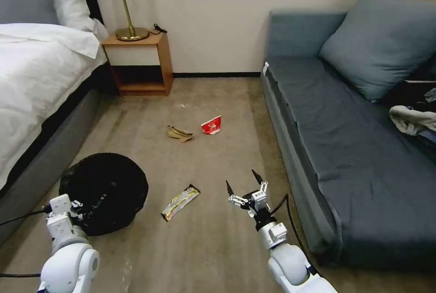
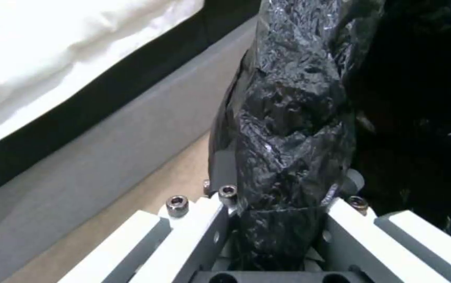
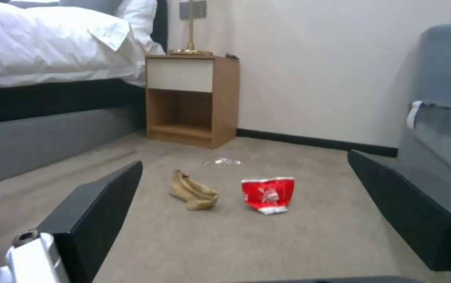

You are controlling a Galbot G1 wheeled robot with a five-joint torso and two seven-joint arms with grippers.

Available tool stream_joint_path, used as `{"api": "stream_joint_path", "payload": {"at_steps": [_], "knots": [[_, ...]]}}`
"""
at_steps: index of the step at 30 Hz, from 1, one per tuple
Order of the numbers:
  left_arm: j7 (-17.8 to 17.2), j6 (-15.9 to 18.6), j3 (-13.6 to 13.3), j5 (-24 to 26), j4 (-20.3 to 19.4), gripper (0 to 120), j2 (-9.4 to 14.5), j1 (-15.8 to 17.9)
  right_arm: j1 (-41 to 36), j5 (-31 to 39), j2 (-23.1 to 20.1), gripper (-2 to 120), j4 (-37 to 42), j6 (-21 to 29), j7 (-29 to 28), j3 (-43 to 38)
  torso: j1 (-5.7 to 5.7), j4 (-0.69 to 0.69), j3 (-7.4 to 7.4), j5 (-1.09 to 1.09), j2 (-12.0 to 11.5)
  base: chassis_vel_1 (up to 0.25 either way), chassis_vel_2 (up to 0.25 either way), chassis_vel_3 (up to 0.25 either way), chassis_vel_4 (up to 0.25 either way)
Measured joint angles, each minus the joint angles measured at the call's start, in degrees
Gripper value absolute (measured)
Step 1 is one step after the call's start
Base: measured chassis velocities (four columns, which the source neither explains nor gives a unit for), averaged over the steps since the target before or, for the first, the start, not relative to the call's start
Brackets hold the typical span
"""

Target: Pick up the trash bin, then pick up the garbage on the floor and place it into the trash bin.

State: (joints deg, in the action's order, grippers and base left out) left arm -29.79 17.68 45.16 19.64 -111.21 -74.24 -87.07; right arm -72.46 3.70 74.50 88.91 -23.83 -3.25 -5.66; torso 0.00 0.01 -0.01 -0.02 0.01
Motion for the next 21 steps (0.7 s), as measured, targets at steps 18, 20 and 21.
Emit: {"api": "stream_joint_path", "payload": {"at_steps": [18,20,21], "knots": [[0.09,0.03,-0.25,0.15,0.43,2,-0.08,0.84,4.77,1.13,-2.72,100,-1.72,2.83,0.46,5.65,0.01,-0.02,0.02,0.02,-0.01,-0.212,0.214,0.210,-0.220],[0.10,0.03,-0.28,0.12,0.44,2,-0.25,0.88,7.98,1.16,-5.15,100,-2.67,5.37,0.86,9.96,0.01,-0.02,0.01,0.03,-0.01,0.000,0.000,0.000,0.000],[0.09,0.03,-0.29,0.07,0.43,2,-0.39,0.88,9.79,1.23,-6.62,100,-3.48,6.82,1.50,12.44,0.00,0.00,0.01,0.02,-0.01,0.061,-0.040,-0.045,0.024]]}}
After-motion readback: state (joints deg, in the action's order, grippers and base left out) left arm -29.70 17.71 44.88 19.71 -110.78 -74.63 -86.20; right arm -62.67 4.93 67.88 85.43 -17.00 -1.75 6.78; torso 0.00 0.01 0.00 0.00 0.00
